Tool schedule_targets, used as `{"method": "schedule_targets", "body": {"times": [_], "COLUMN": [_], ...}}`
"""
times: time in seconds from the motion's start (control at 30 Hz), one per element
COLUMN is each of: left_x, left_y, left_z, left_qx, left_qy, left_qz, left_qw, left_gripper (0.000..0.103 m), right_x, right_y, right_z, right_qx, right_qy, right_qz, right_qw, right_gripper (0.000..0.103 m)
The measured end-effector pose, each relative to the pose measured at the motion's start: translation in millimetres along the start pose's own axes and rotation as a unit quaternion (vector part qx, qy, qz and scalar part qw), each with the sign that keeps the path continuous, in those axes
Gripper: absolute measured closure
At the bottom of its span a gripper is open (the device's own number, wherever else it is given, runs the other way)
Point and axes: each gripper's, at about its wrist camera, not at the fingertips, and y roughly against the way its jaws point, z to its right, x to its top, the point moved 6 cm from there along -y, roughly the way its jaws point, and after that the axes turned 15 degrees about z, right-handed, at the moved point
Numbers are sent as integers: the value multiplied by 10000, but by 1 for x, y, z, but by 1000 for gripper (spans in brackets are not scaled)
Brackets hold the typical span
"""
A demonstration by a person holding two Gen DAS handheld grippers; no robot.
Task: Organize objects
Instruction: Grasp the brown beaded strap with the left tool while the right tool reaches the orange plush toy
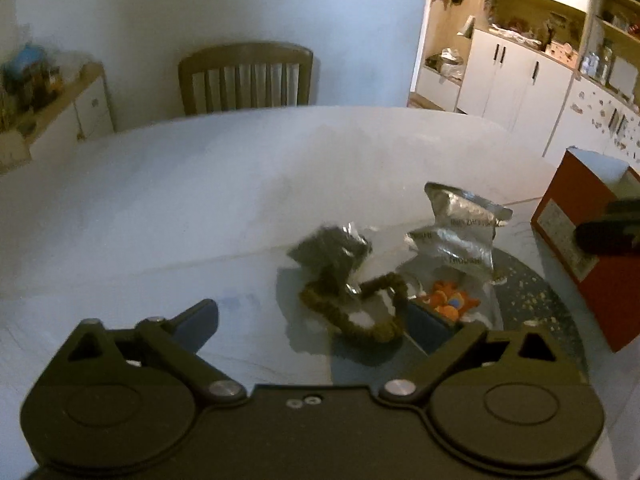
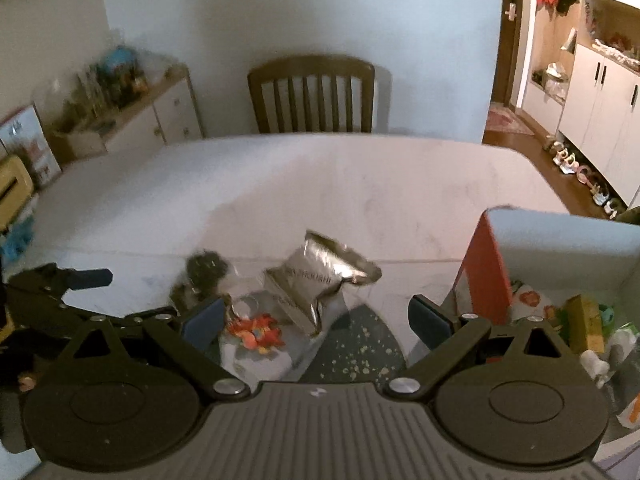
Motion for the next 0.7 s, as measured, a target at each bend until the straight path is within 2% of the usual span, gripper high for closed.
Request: {"method": "schedule_targets", "body": {"times": [0.1, 0.2, 0.23, 0.33, 0.47, 0.53, 0.6, 0.67, 0.7], "left_x": [-6, -9, -9, -9, -10, -11, -11, -11, -11], "left_y": [-7, -14, -16, -19, -26, -28, -29, -28, -29], "left_z": [-1, -1, -1, -1, 0, 0, 2, 0, -2], "left_qx": [102, 104, 87, 51, 7, 55, 72, 57, 55], "left_qy": [126, 227, 272, 409, 532, 513, 465, 516, 559], "left_qz": [-57, -150, -165, -175, -257, -252, -234, -196, -179], "left_qw": [9999, 9996, 9995, 9990, 9983, 9983, 9986, 9985, 9983], "left_gripper": [18, 28, 29, 33, 43, 44, 45, 51, 54], "right_x": [-15, -28, -30, -40, -45, -44, -42, -44, -44], "right_y": [-18, -36, -40, -53, -60, -63, -65, -70, -73], "right_z": [-6, -10, -12, -15, -11, -10, -14, -21, -24], "right_qx": [86, 167, 185, 308, 260, 298, 445, 615, 682], "right_qy": [65, 8, 8, 45, 31, -2, 14, 113, 182], "right_qz": [-184, -463, -526, -743, -808, -800, -797, -844, -879], "right_qw": [9998, 9988, 9984, 9967, 9964, 9963, 9958, 9945, 9936], "right_gripper": [5, 10, 17, 28, 29, 29, 29, 30, 36]}}
